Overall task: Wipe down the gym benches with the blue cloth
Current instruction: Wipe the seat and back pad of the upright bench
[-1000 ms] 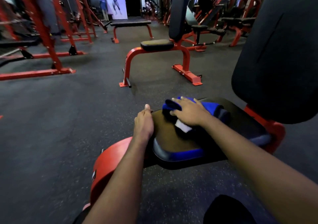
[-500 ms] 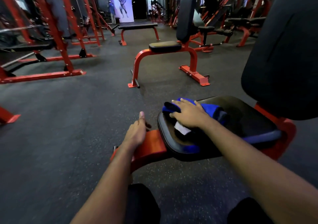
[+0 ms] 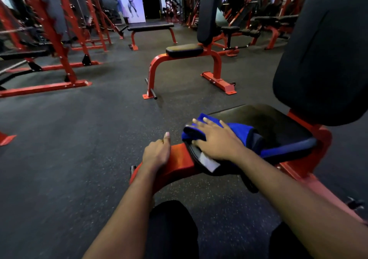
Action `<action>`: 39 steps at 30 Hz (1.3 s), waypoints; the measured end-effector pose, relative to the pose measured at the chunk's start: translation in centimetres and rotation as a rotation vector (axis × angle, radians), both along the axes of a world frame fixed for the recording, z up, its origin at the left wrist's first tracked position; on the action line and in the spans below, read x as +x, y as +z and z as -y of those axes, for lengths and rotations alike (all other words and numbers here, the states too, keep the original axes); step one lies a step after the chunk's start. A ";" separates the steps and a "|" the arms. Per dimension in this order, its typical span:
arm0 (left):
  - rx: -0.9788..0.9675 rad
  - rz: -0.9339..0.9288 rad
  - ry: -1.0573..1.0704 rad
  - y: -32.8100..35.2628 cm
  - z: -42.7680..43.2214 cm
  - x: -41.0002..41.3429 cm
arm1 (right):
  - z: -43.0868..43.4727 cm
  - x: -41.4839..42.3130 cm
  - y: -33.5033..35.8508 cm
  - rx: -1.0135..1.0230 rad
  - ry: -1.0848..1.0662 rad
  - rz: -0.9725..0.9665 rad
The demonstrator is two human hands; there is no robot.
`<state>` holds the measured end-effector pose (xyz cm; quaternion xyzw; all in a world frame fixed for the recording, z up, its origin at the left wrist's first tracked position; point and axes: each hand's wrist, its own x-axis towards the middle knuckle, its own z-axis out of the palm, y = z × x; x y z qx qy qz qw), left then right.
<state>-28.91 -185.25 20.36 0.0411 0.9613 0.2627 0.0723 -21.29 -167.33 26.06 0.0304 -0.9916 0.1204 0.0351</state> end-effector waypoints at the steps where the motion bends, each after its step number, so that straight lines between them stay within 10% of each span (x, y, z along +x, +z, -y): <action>1: -0.010 0.005 0.009 0.0 -0.1 -0.3 | -0.2 1.5 -0.3 -0.014 0.013 -0.032; 10: 0.301 -0.125 -0.011 3.7 -6.7 -1.1 | -6.3 3.1 -0.5 -0.073 -0.533 -0.110; 19: 0.011 -0.054 0.009 5.0 -11.2 -2.8 | -10.9 3.1 -0.5 -0.031 -0.692 -0.089; 39: 0.050 -0.079 0.017 5.1 -11.2 -2.4 | -16.7 1.4 0.4 -0.009 -0.672 0.039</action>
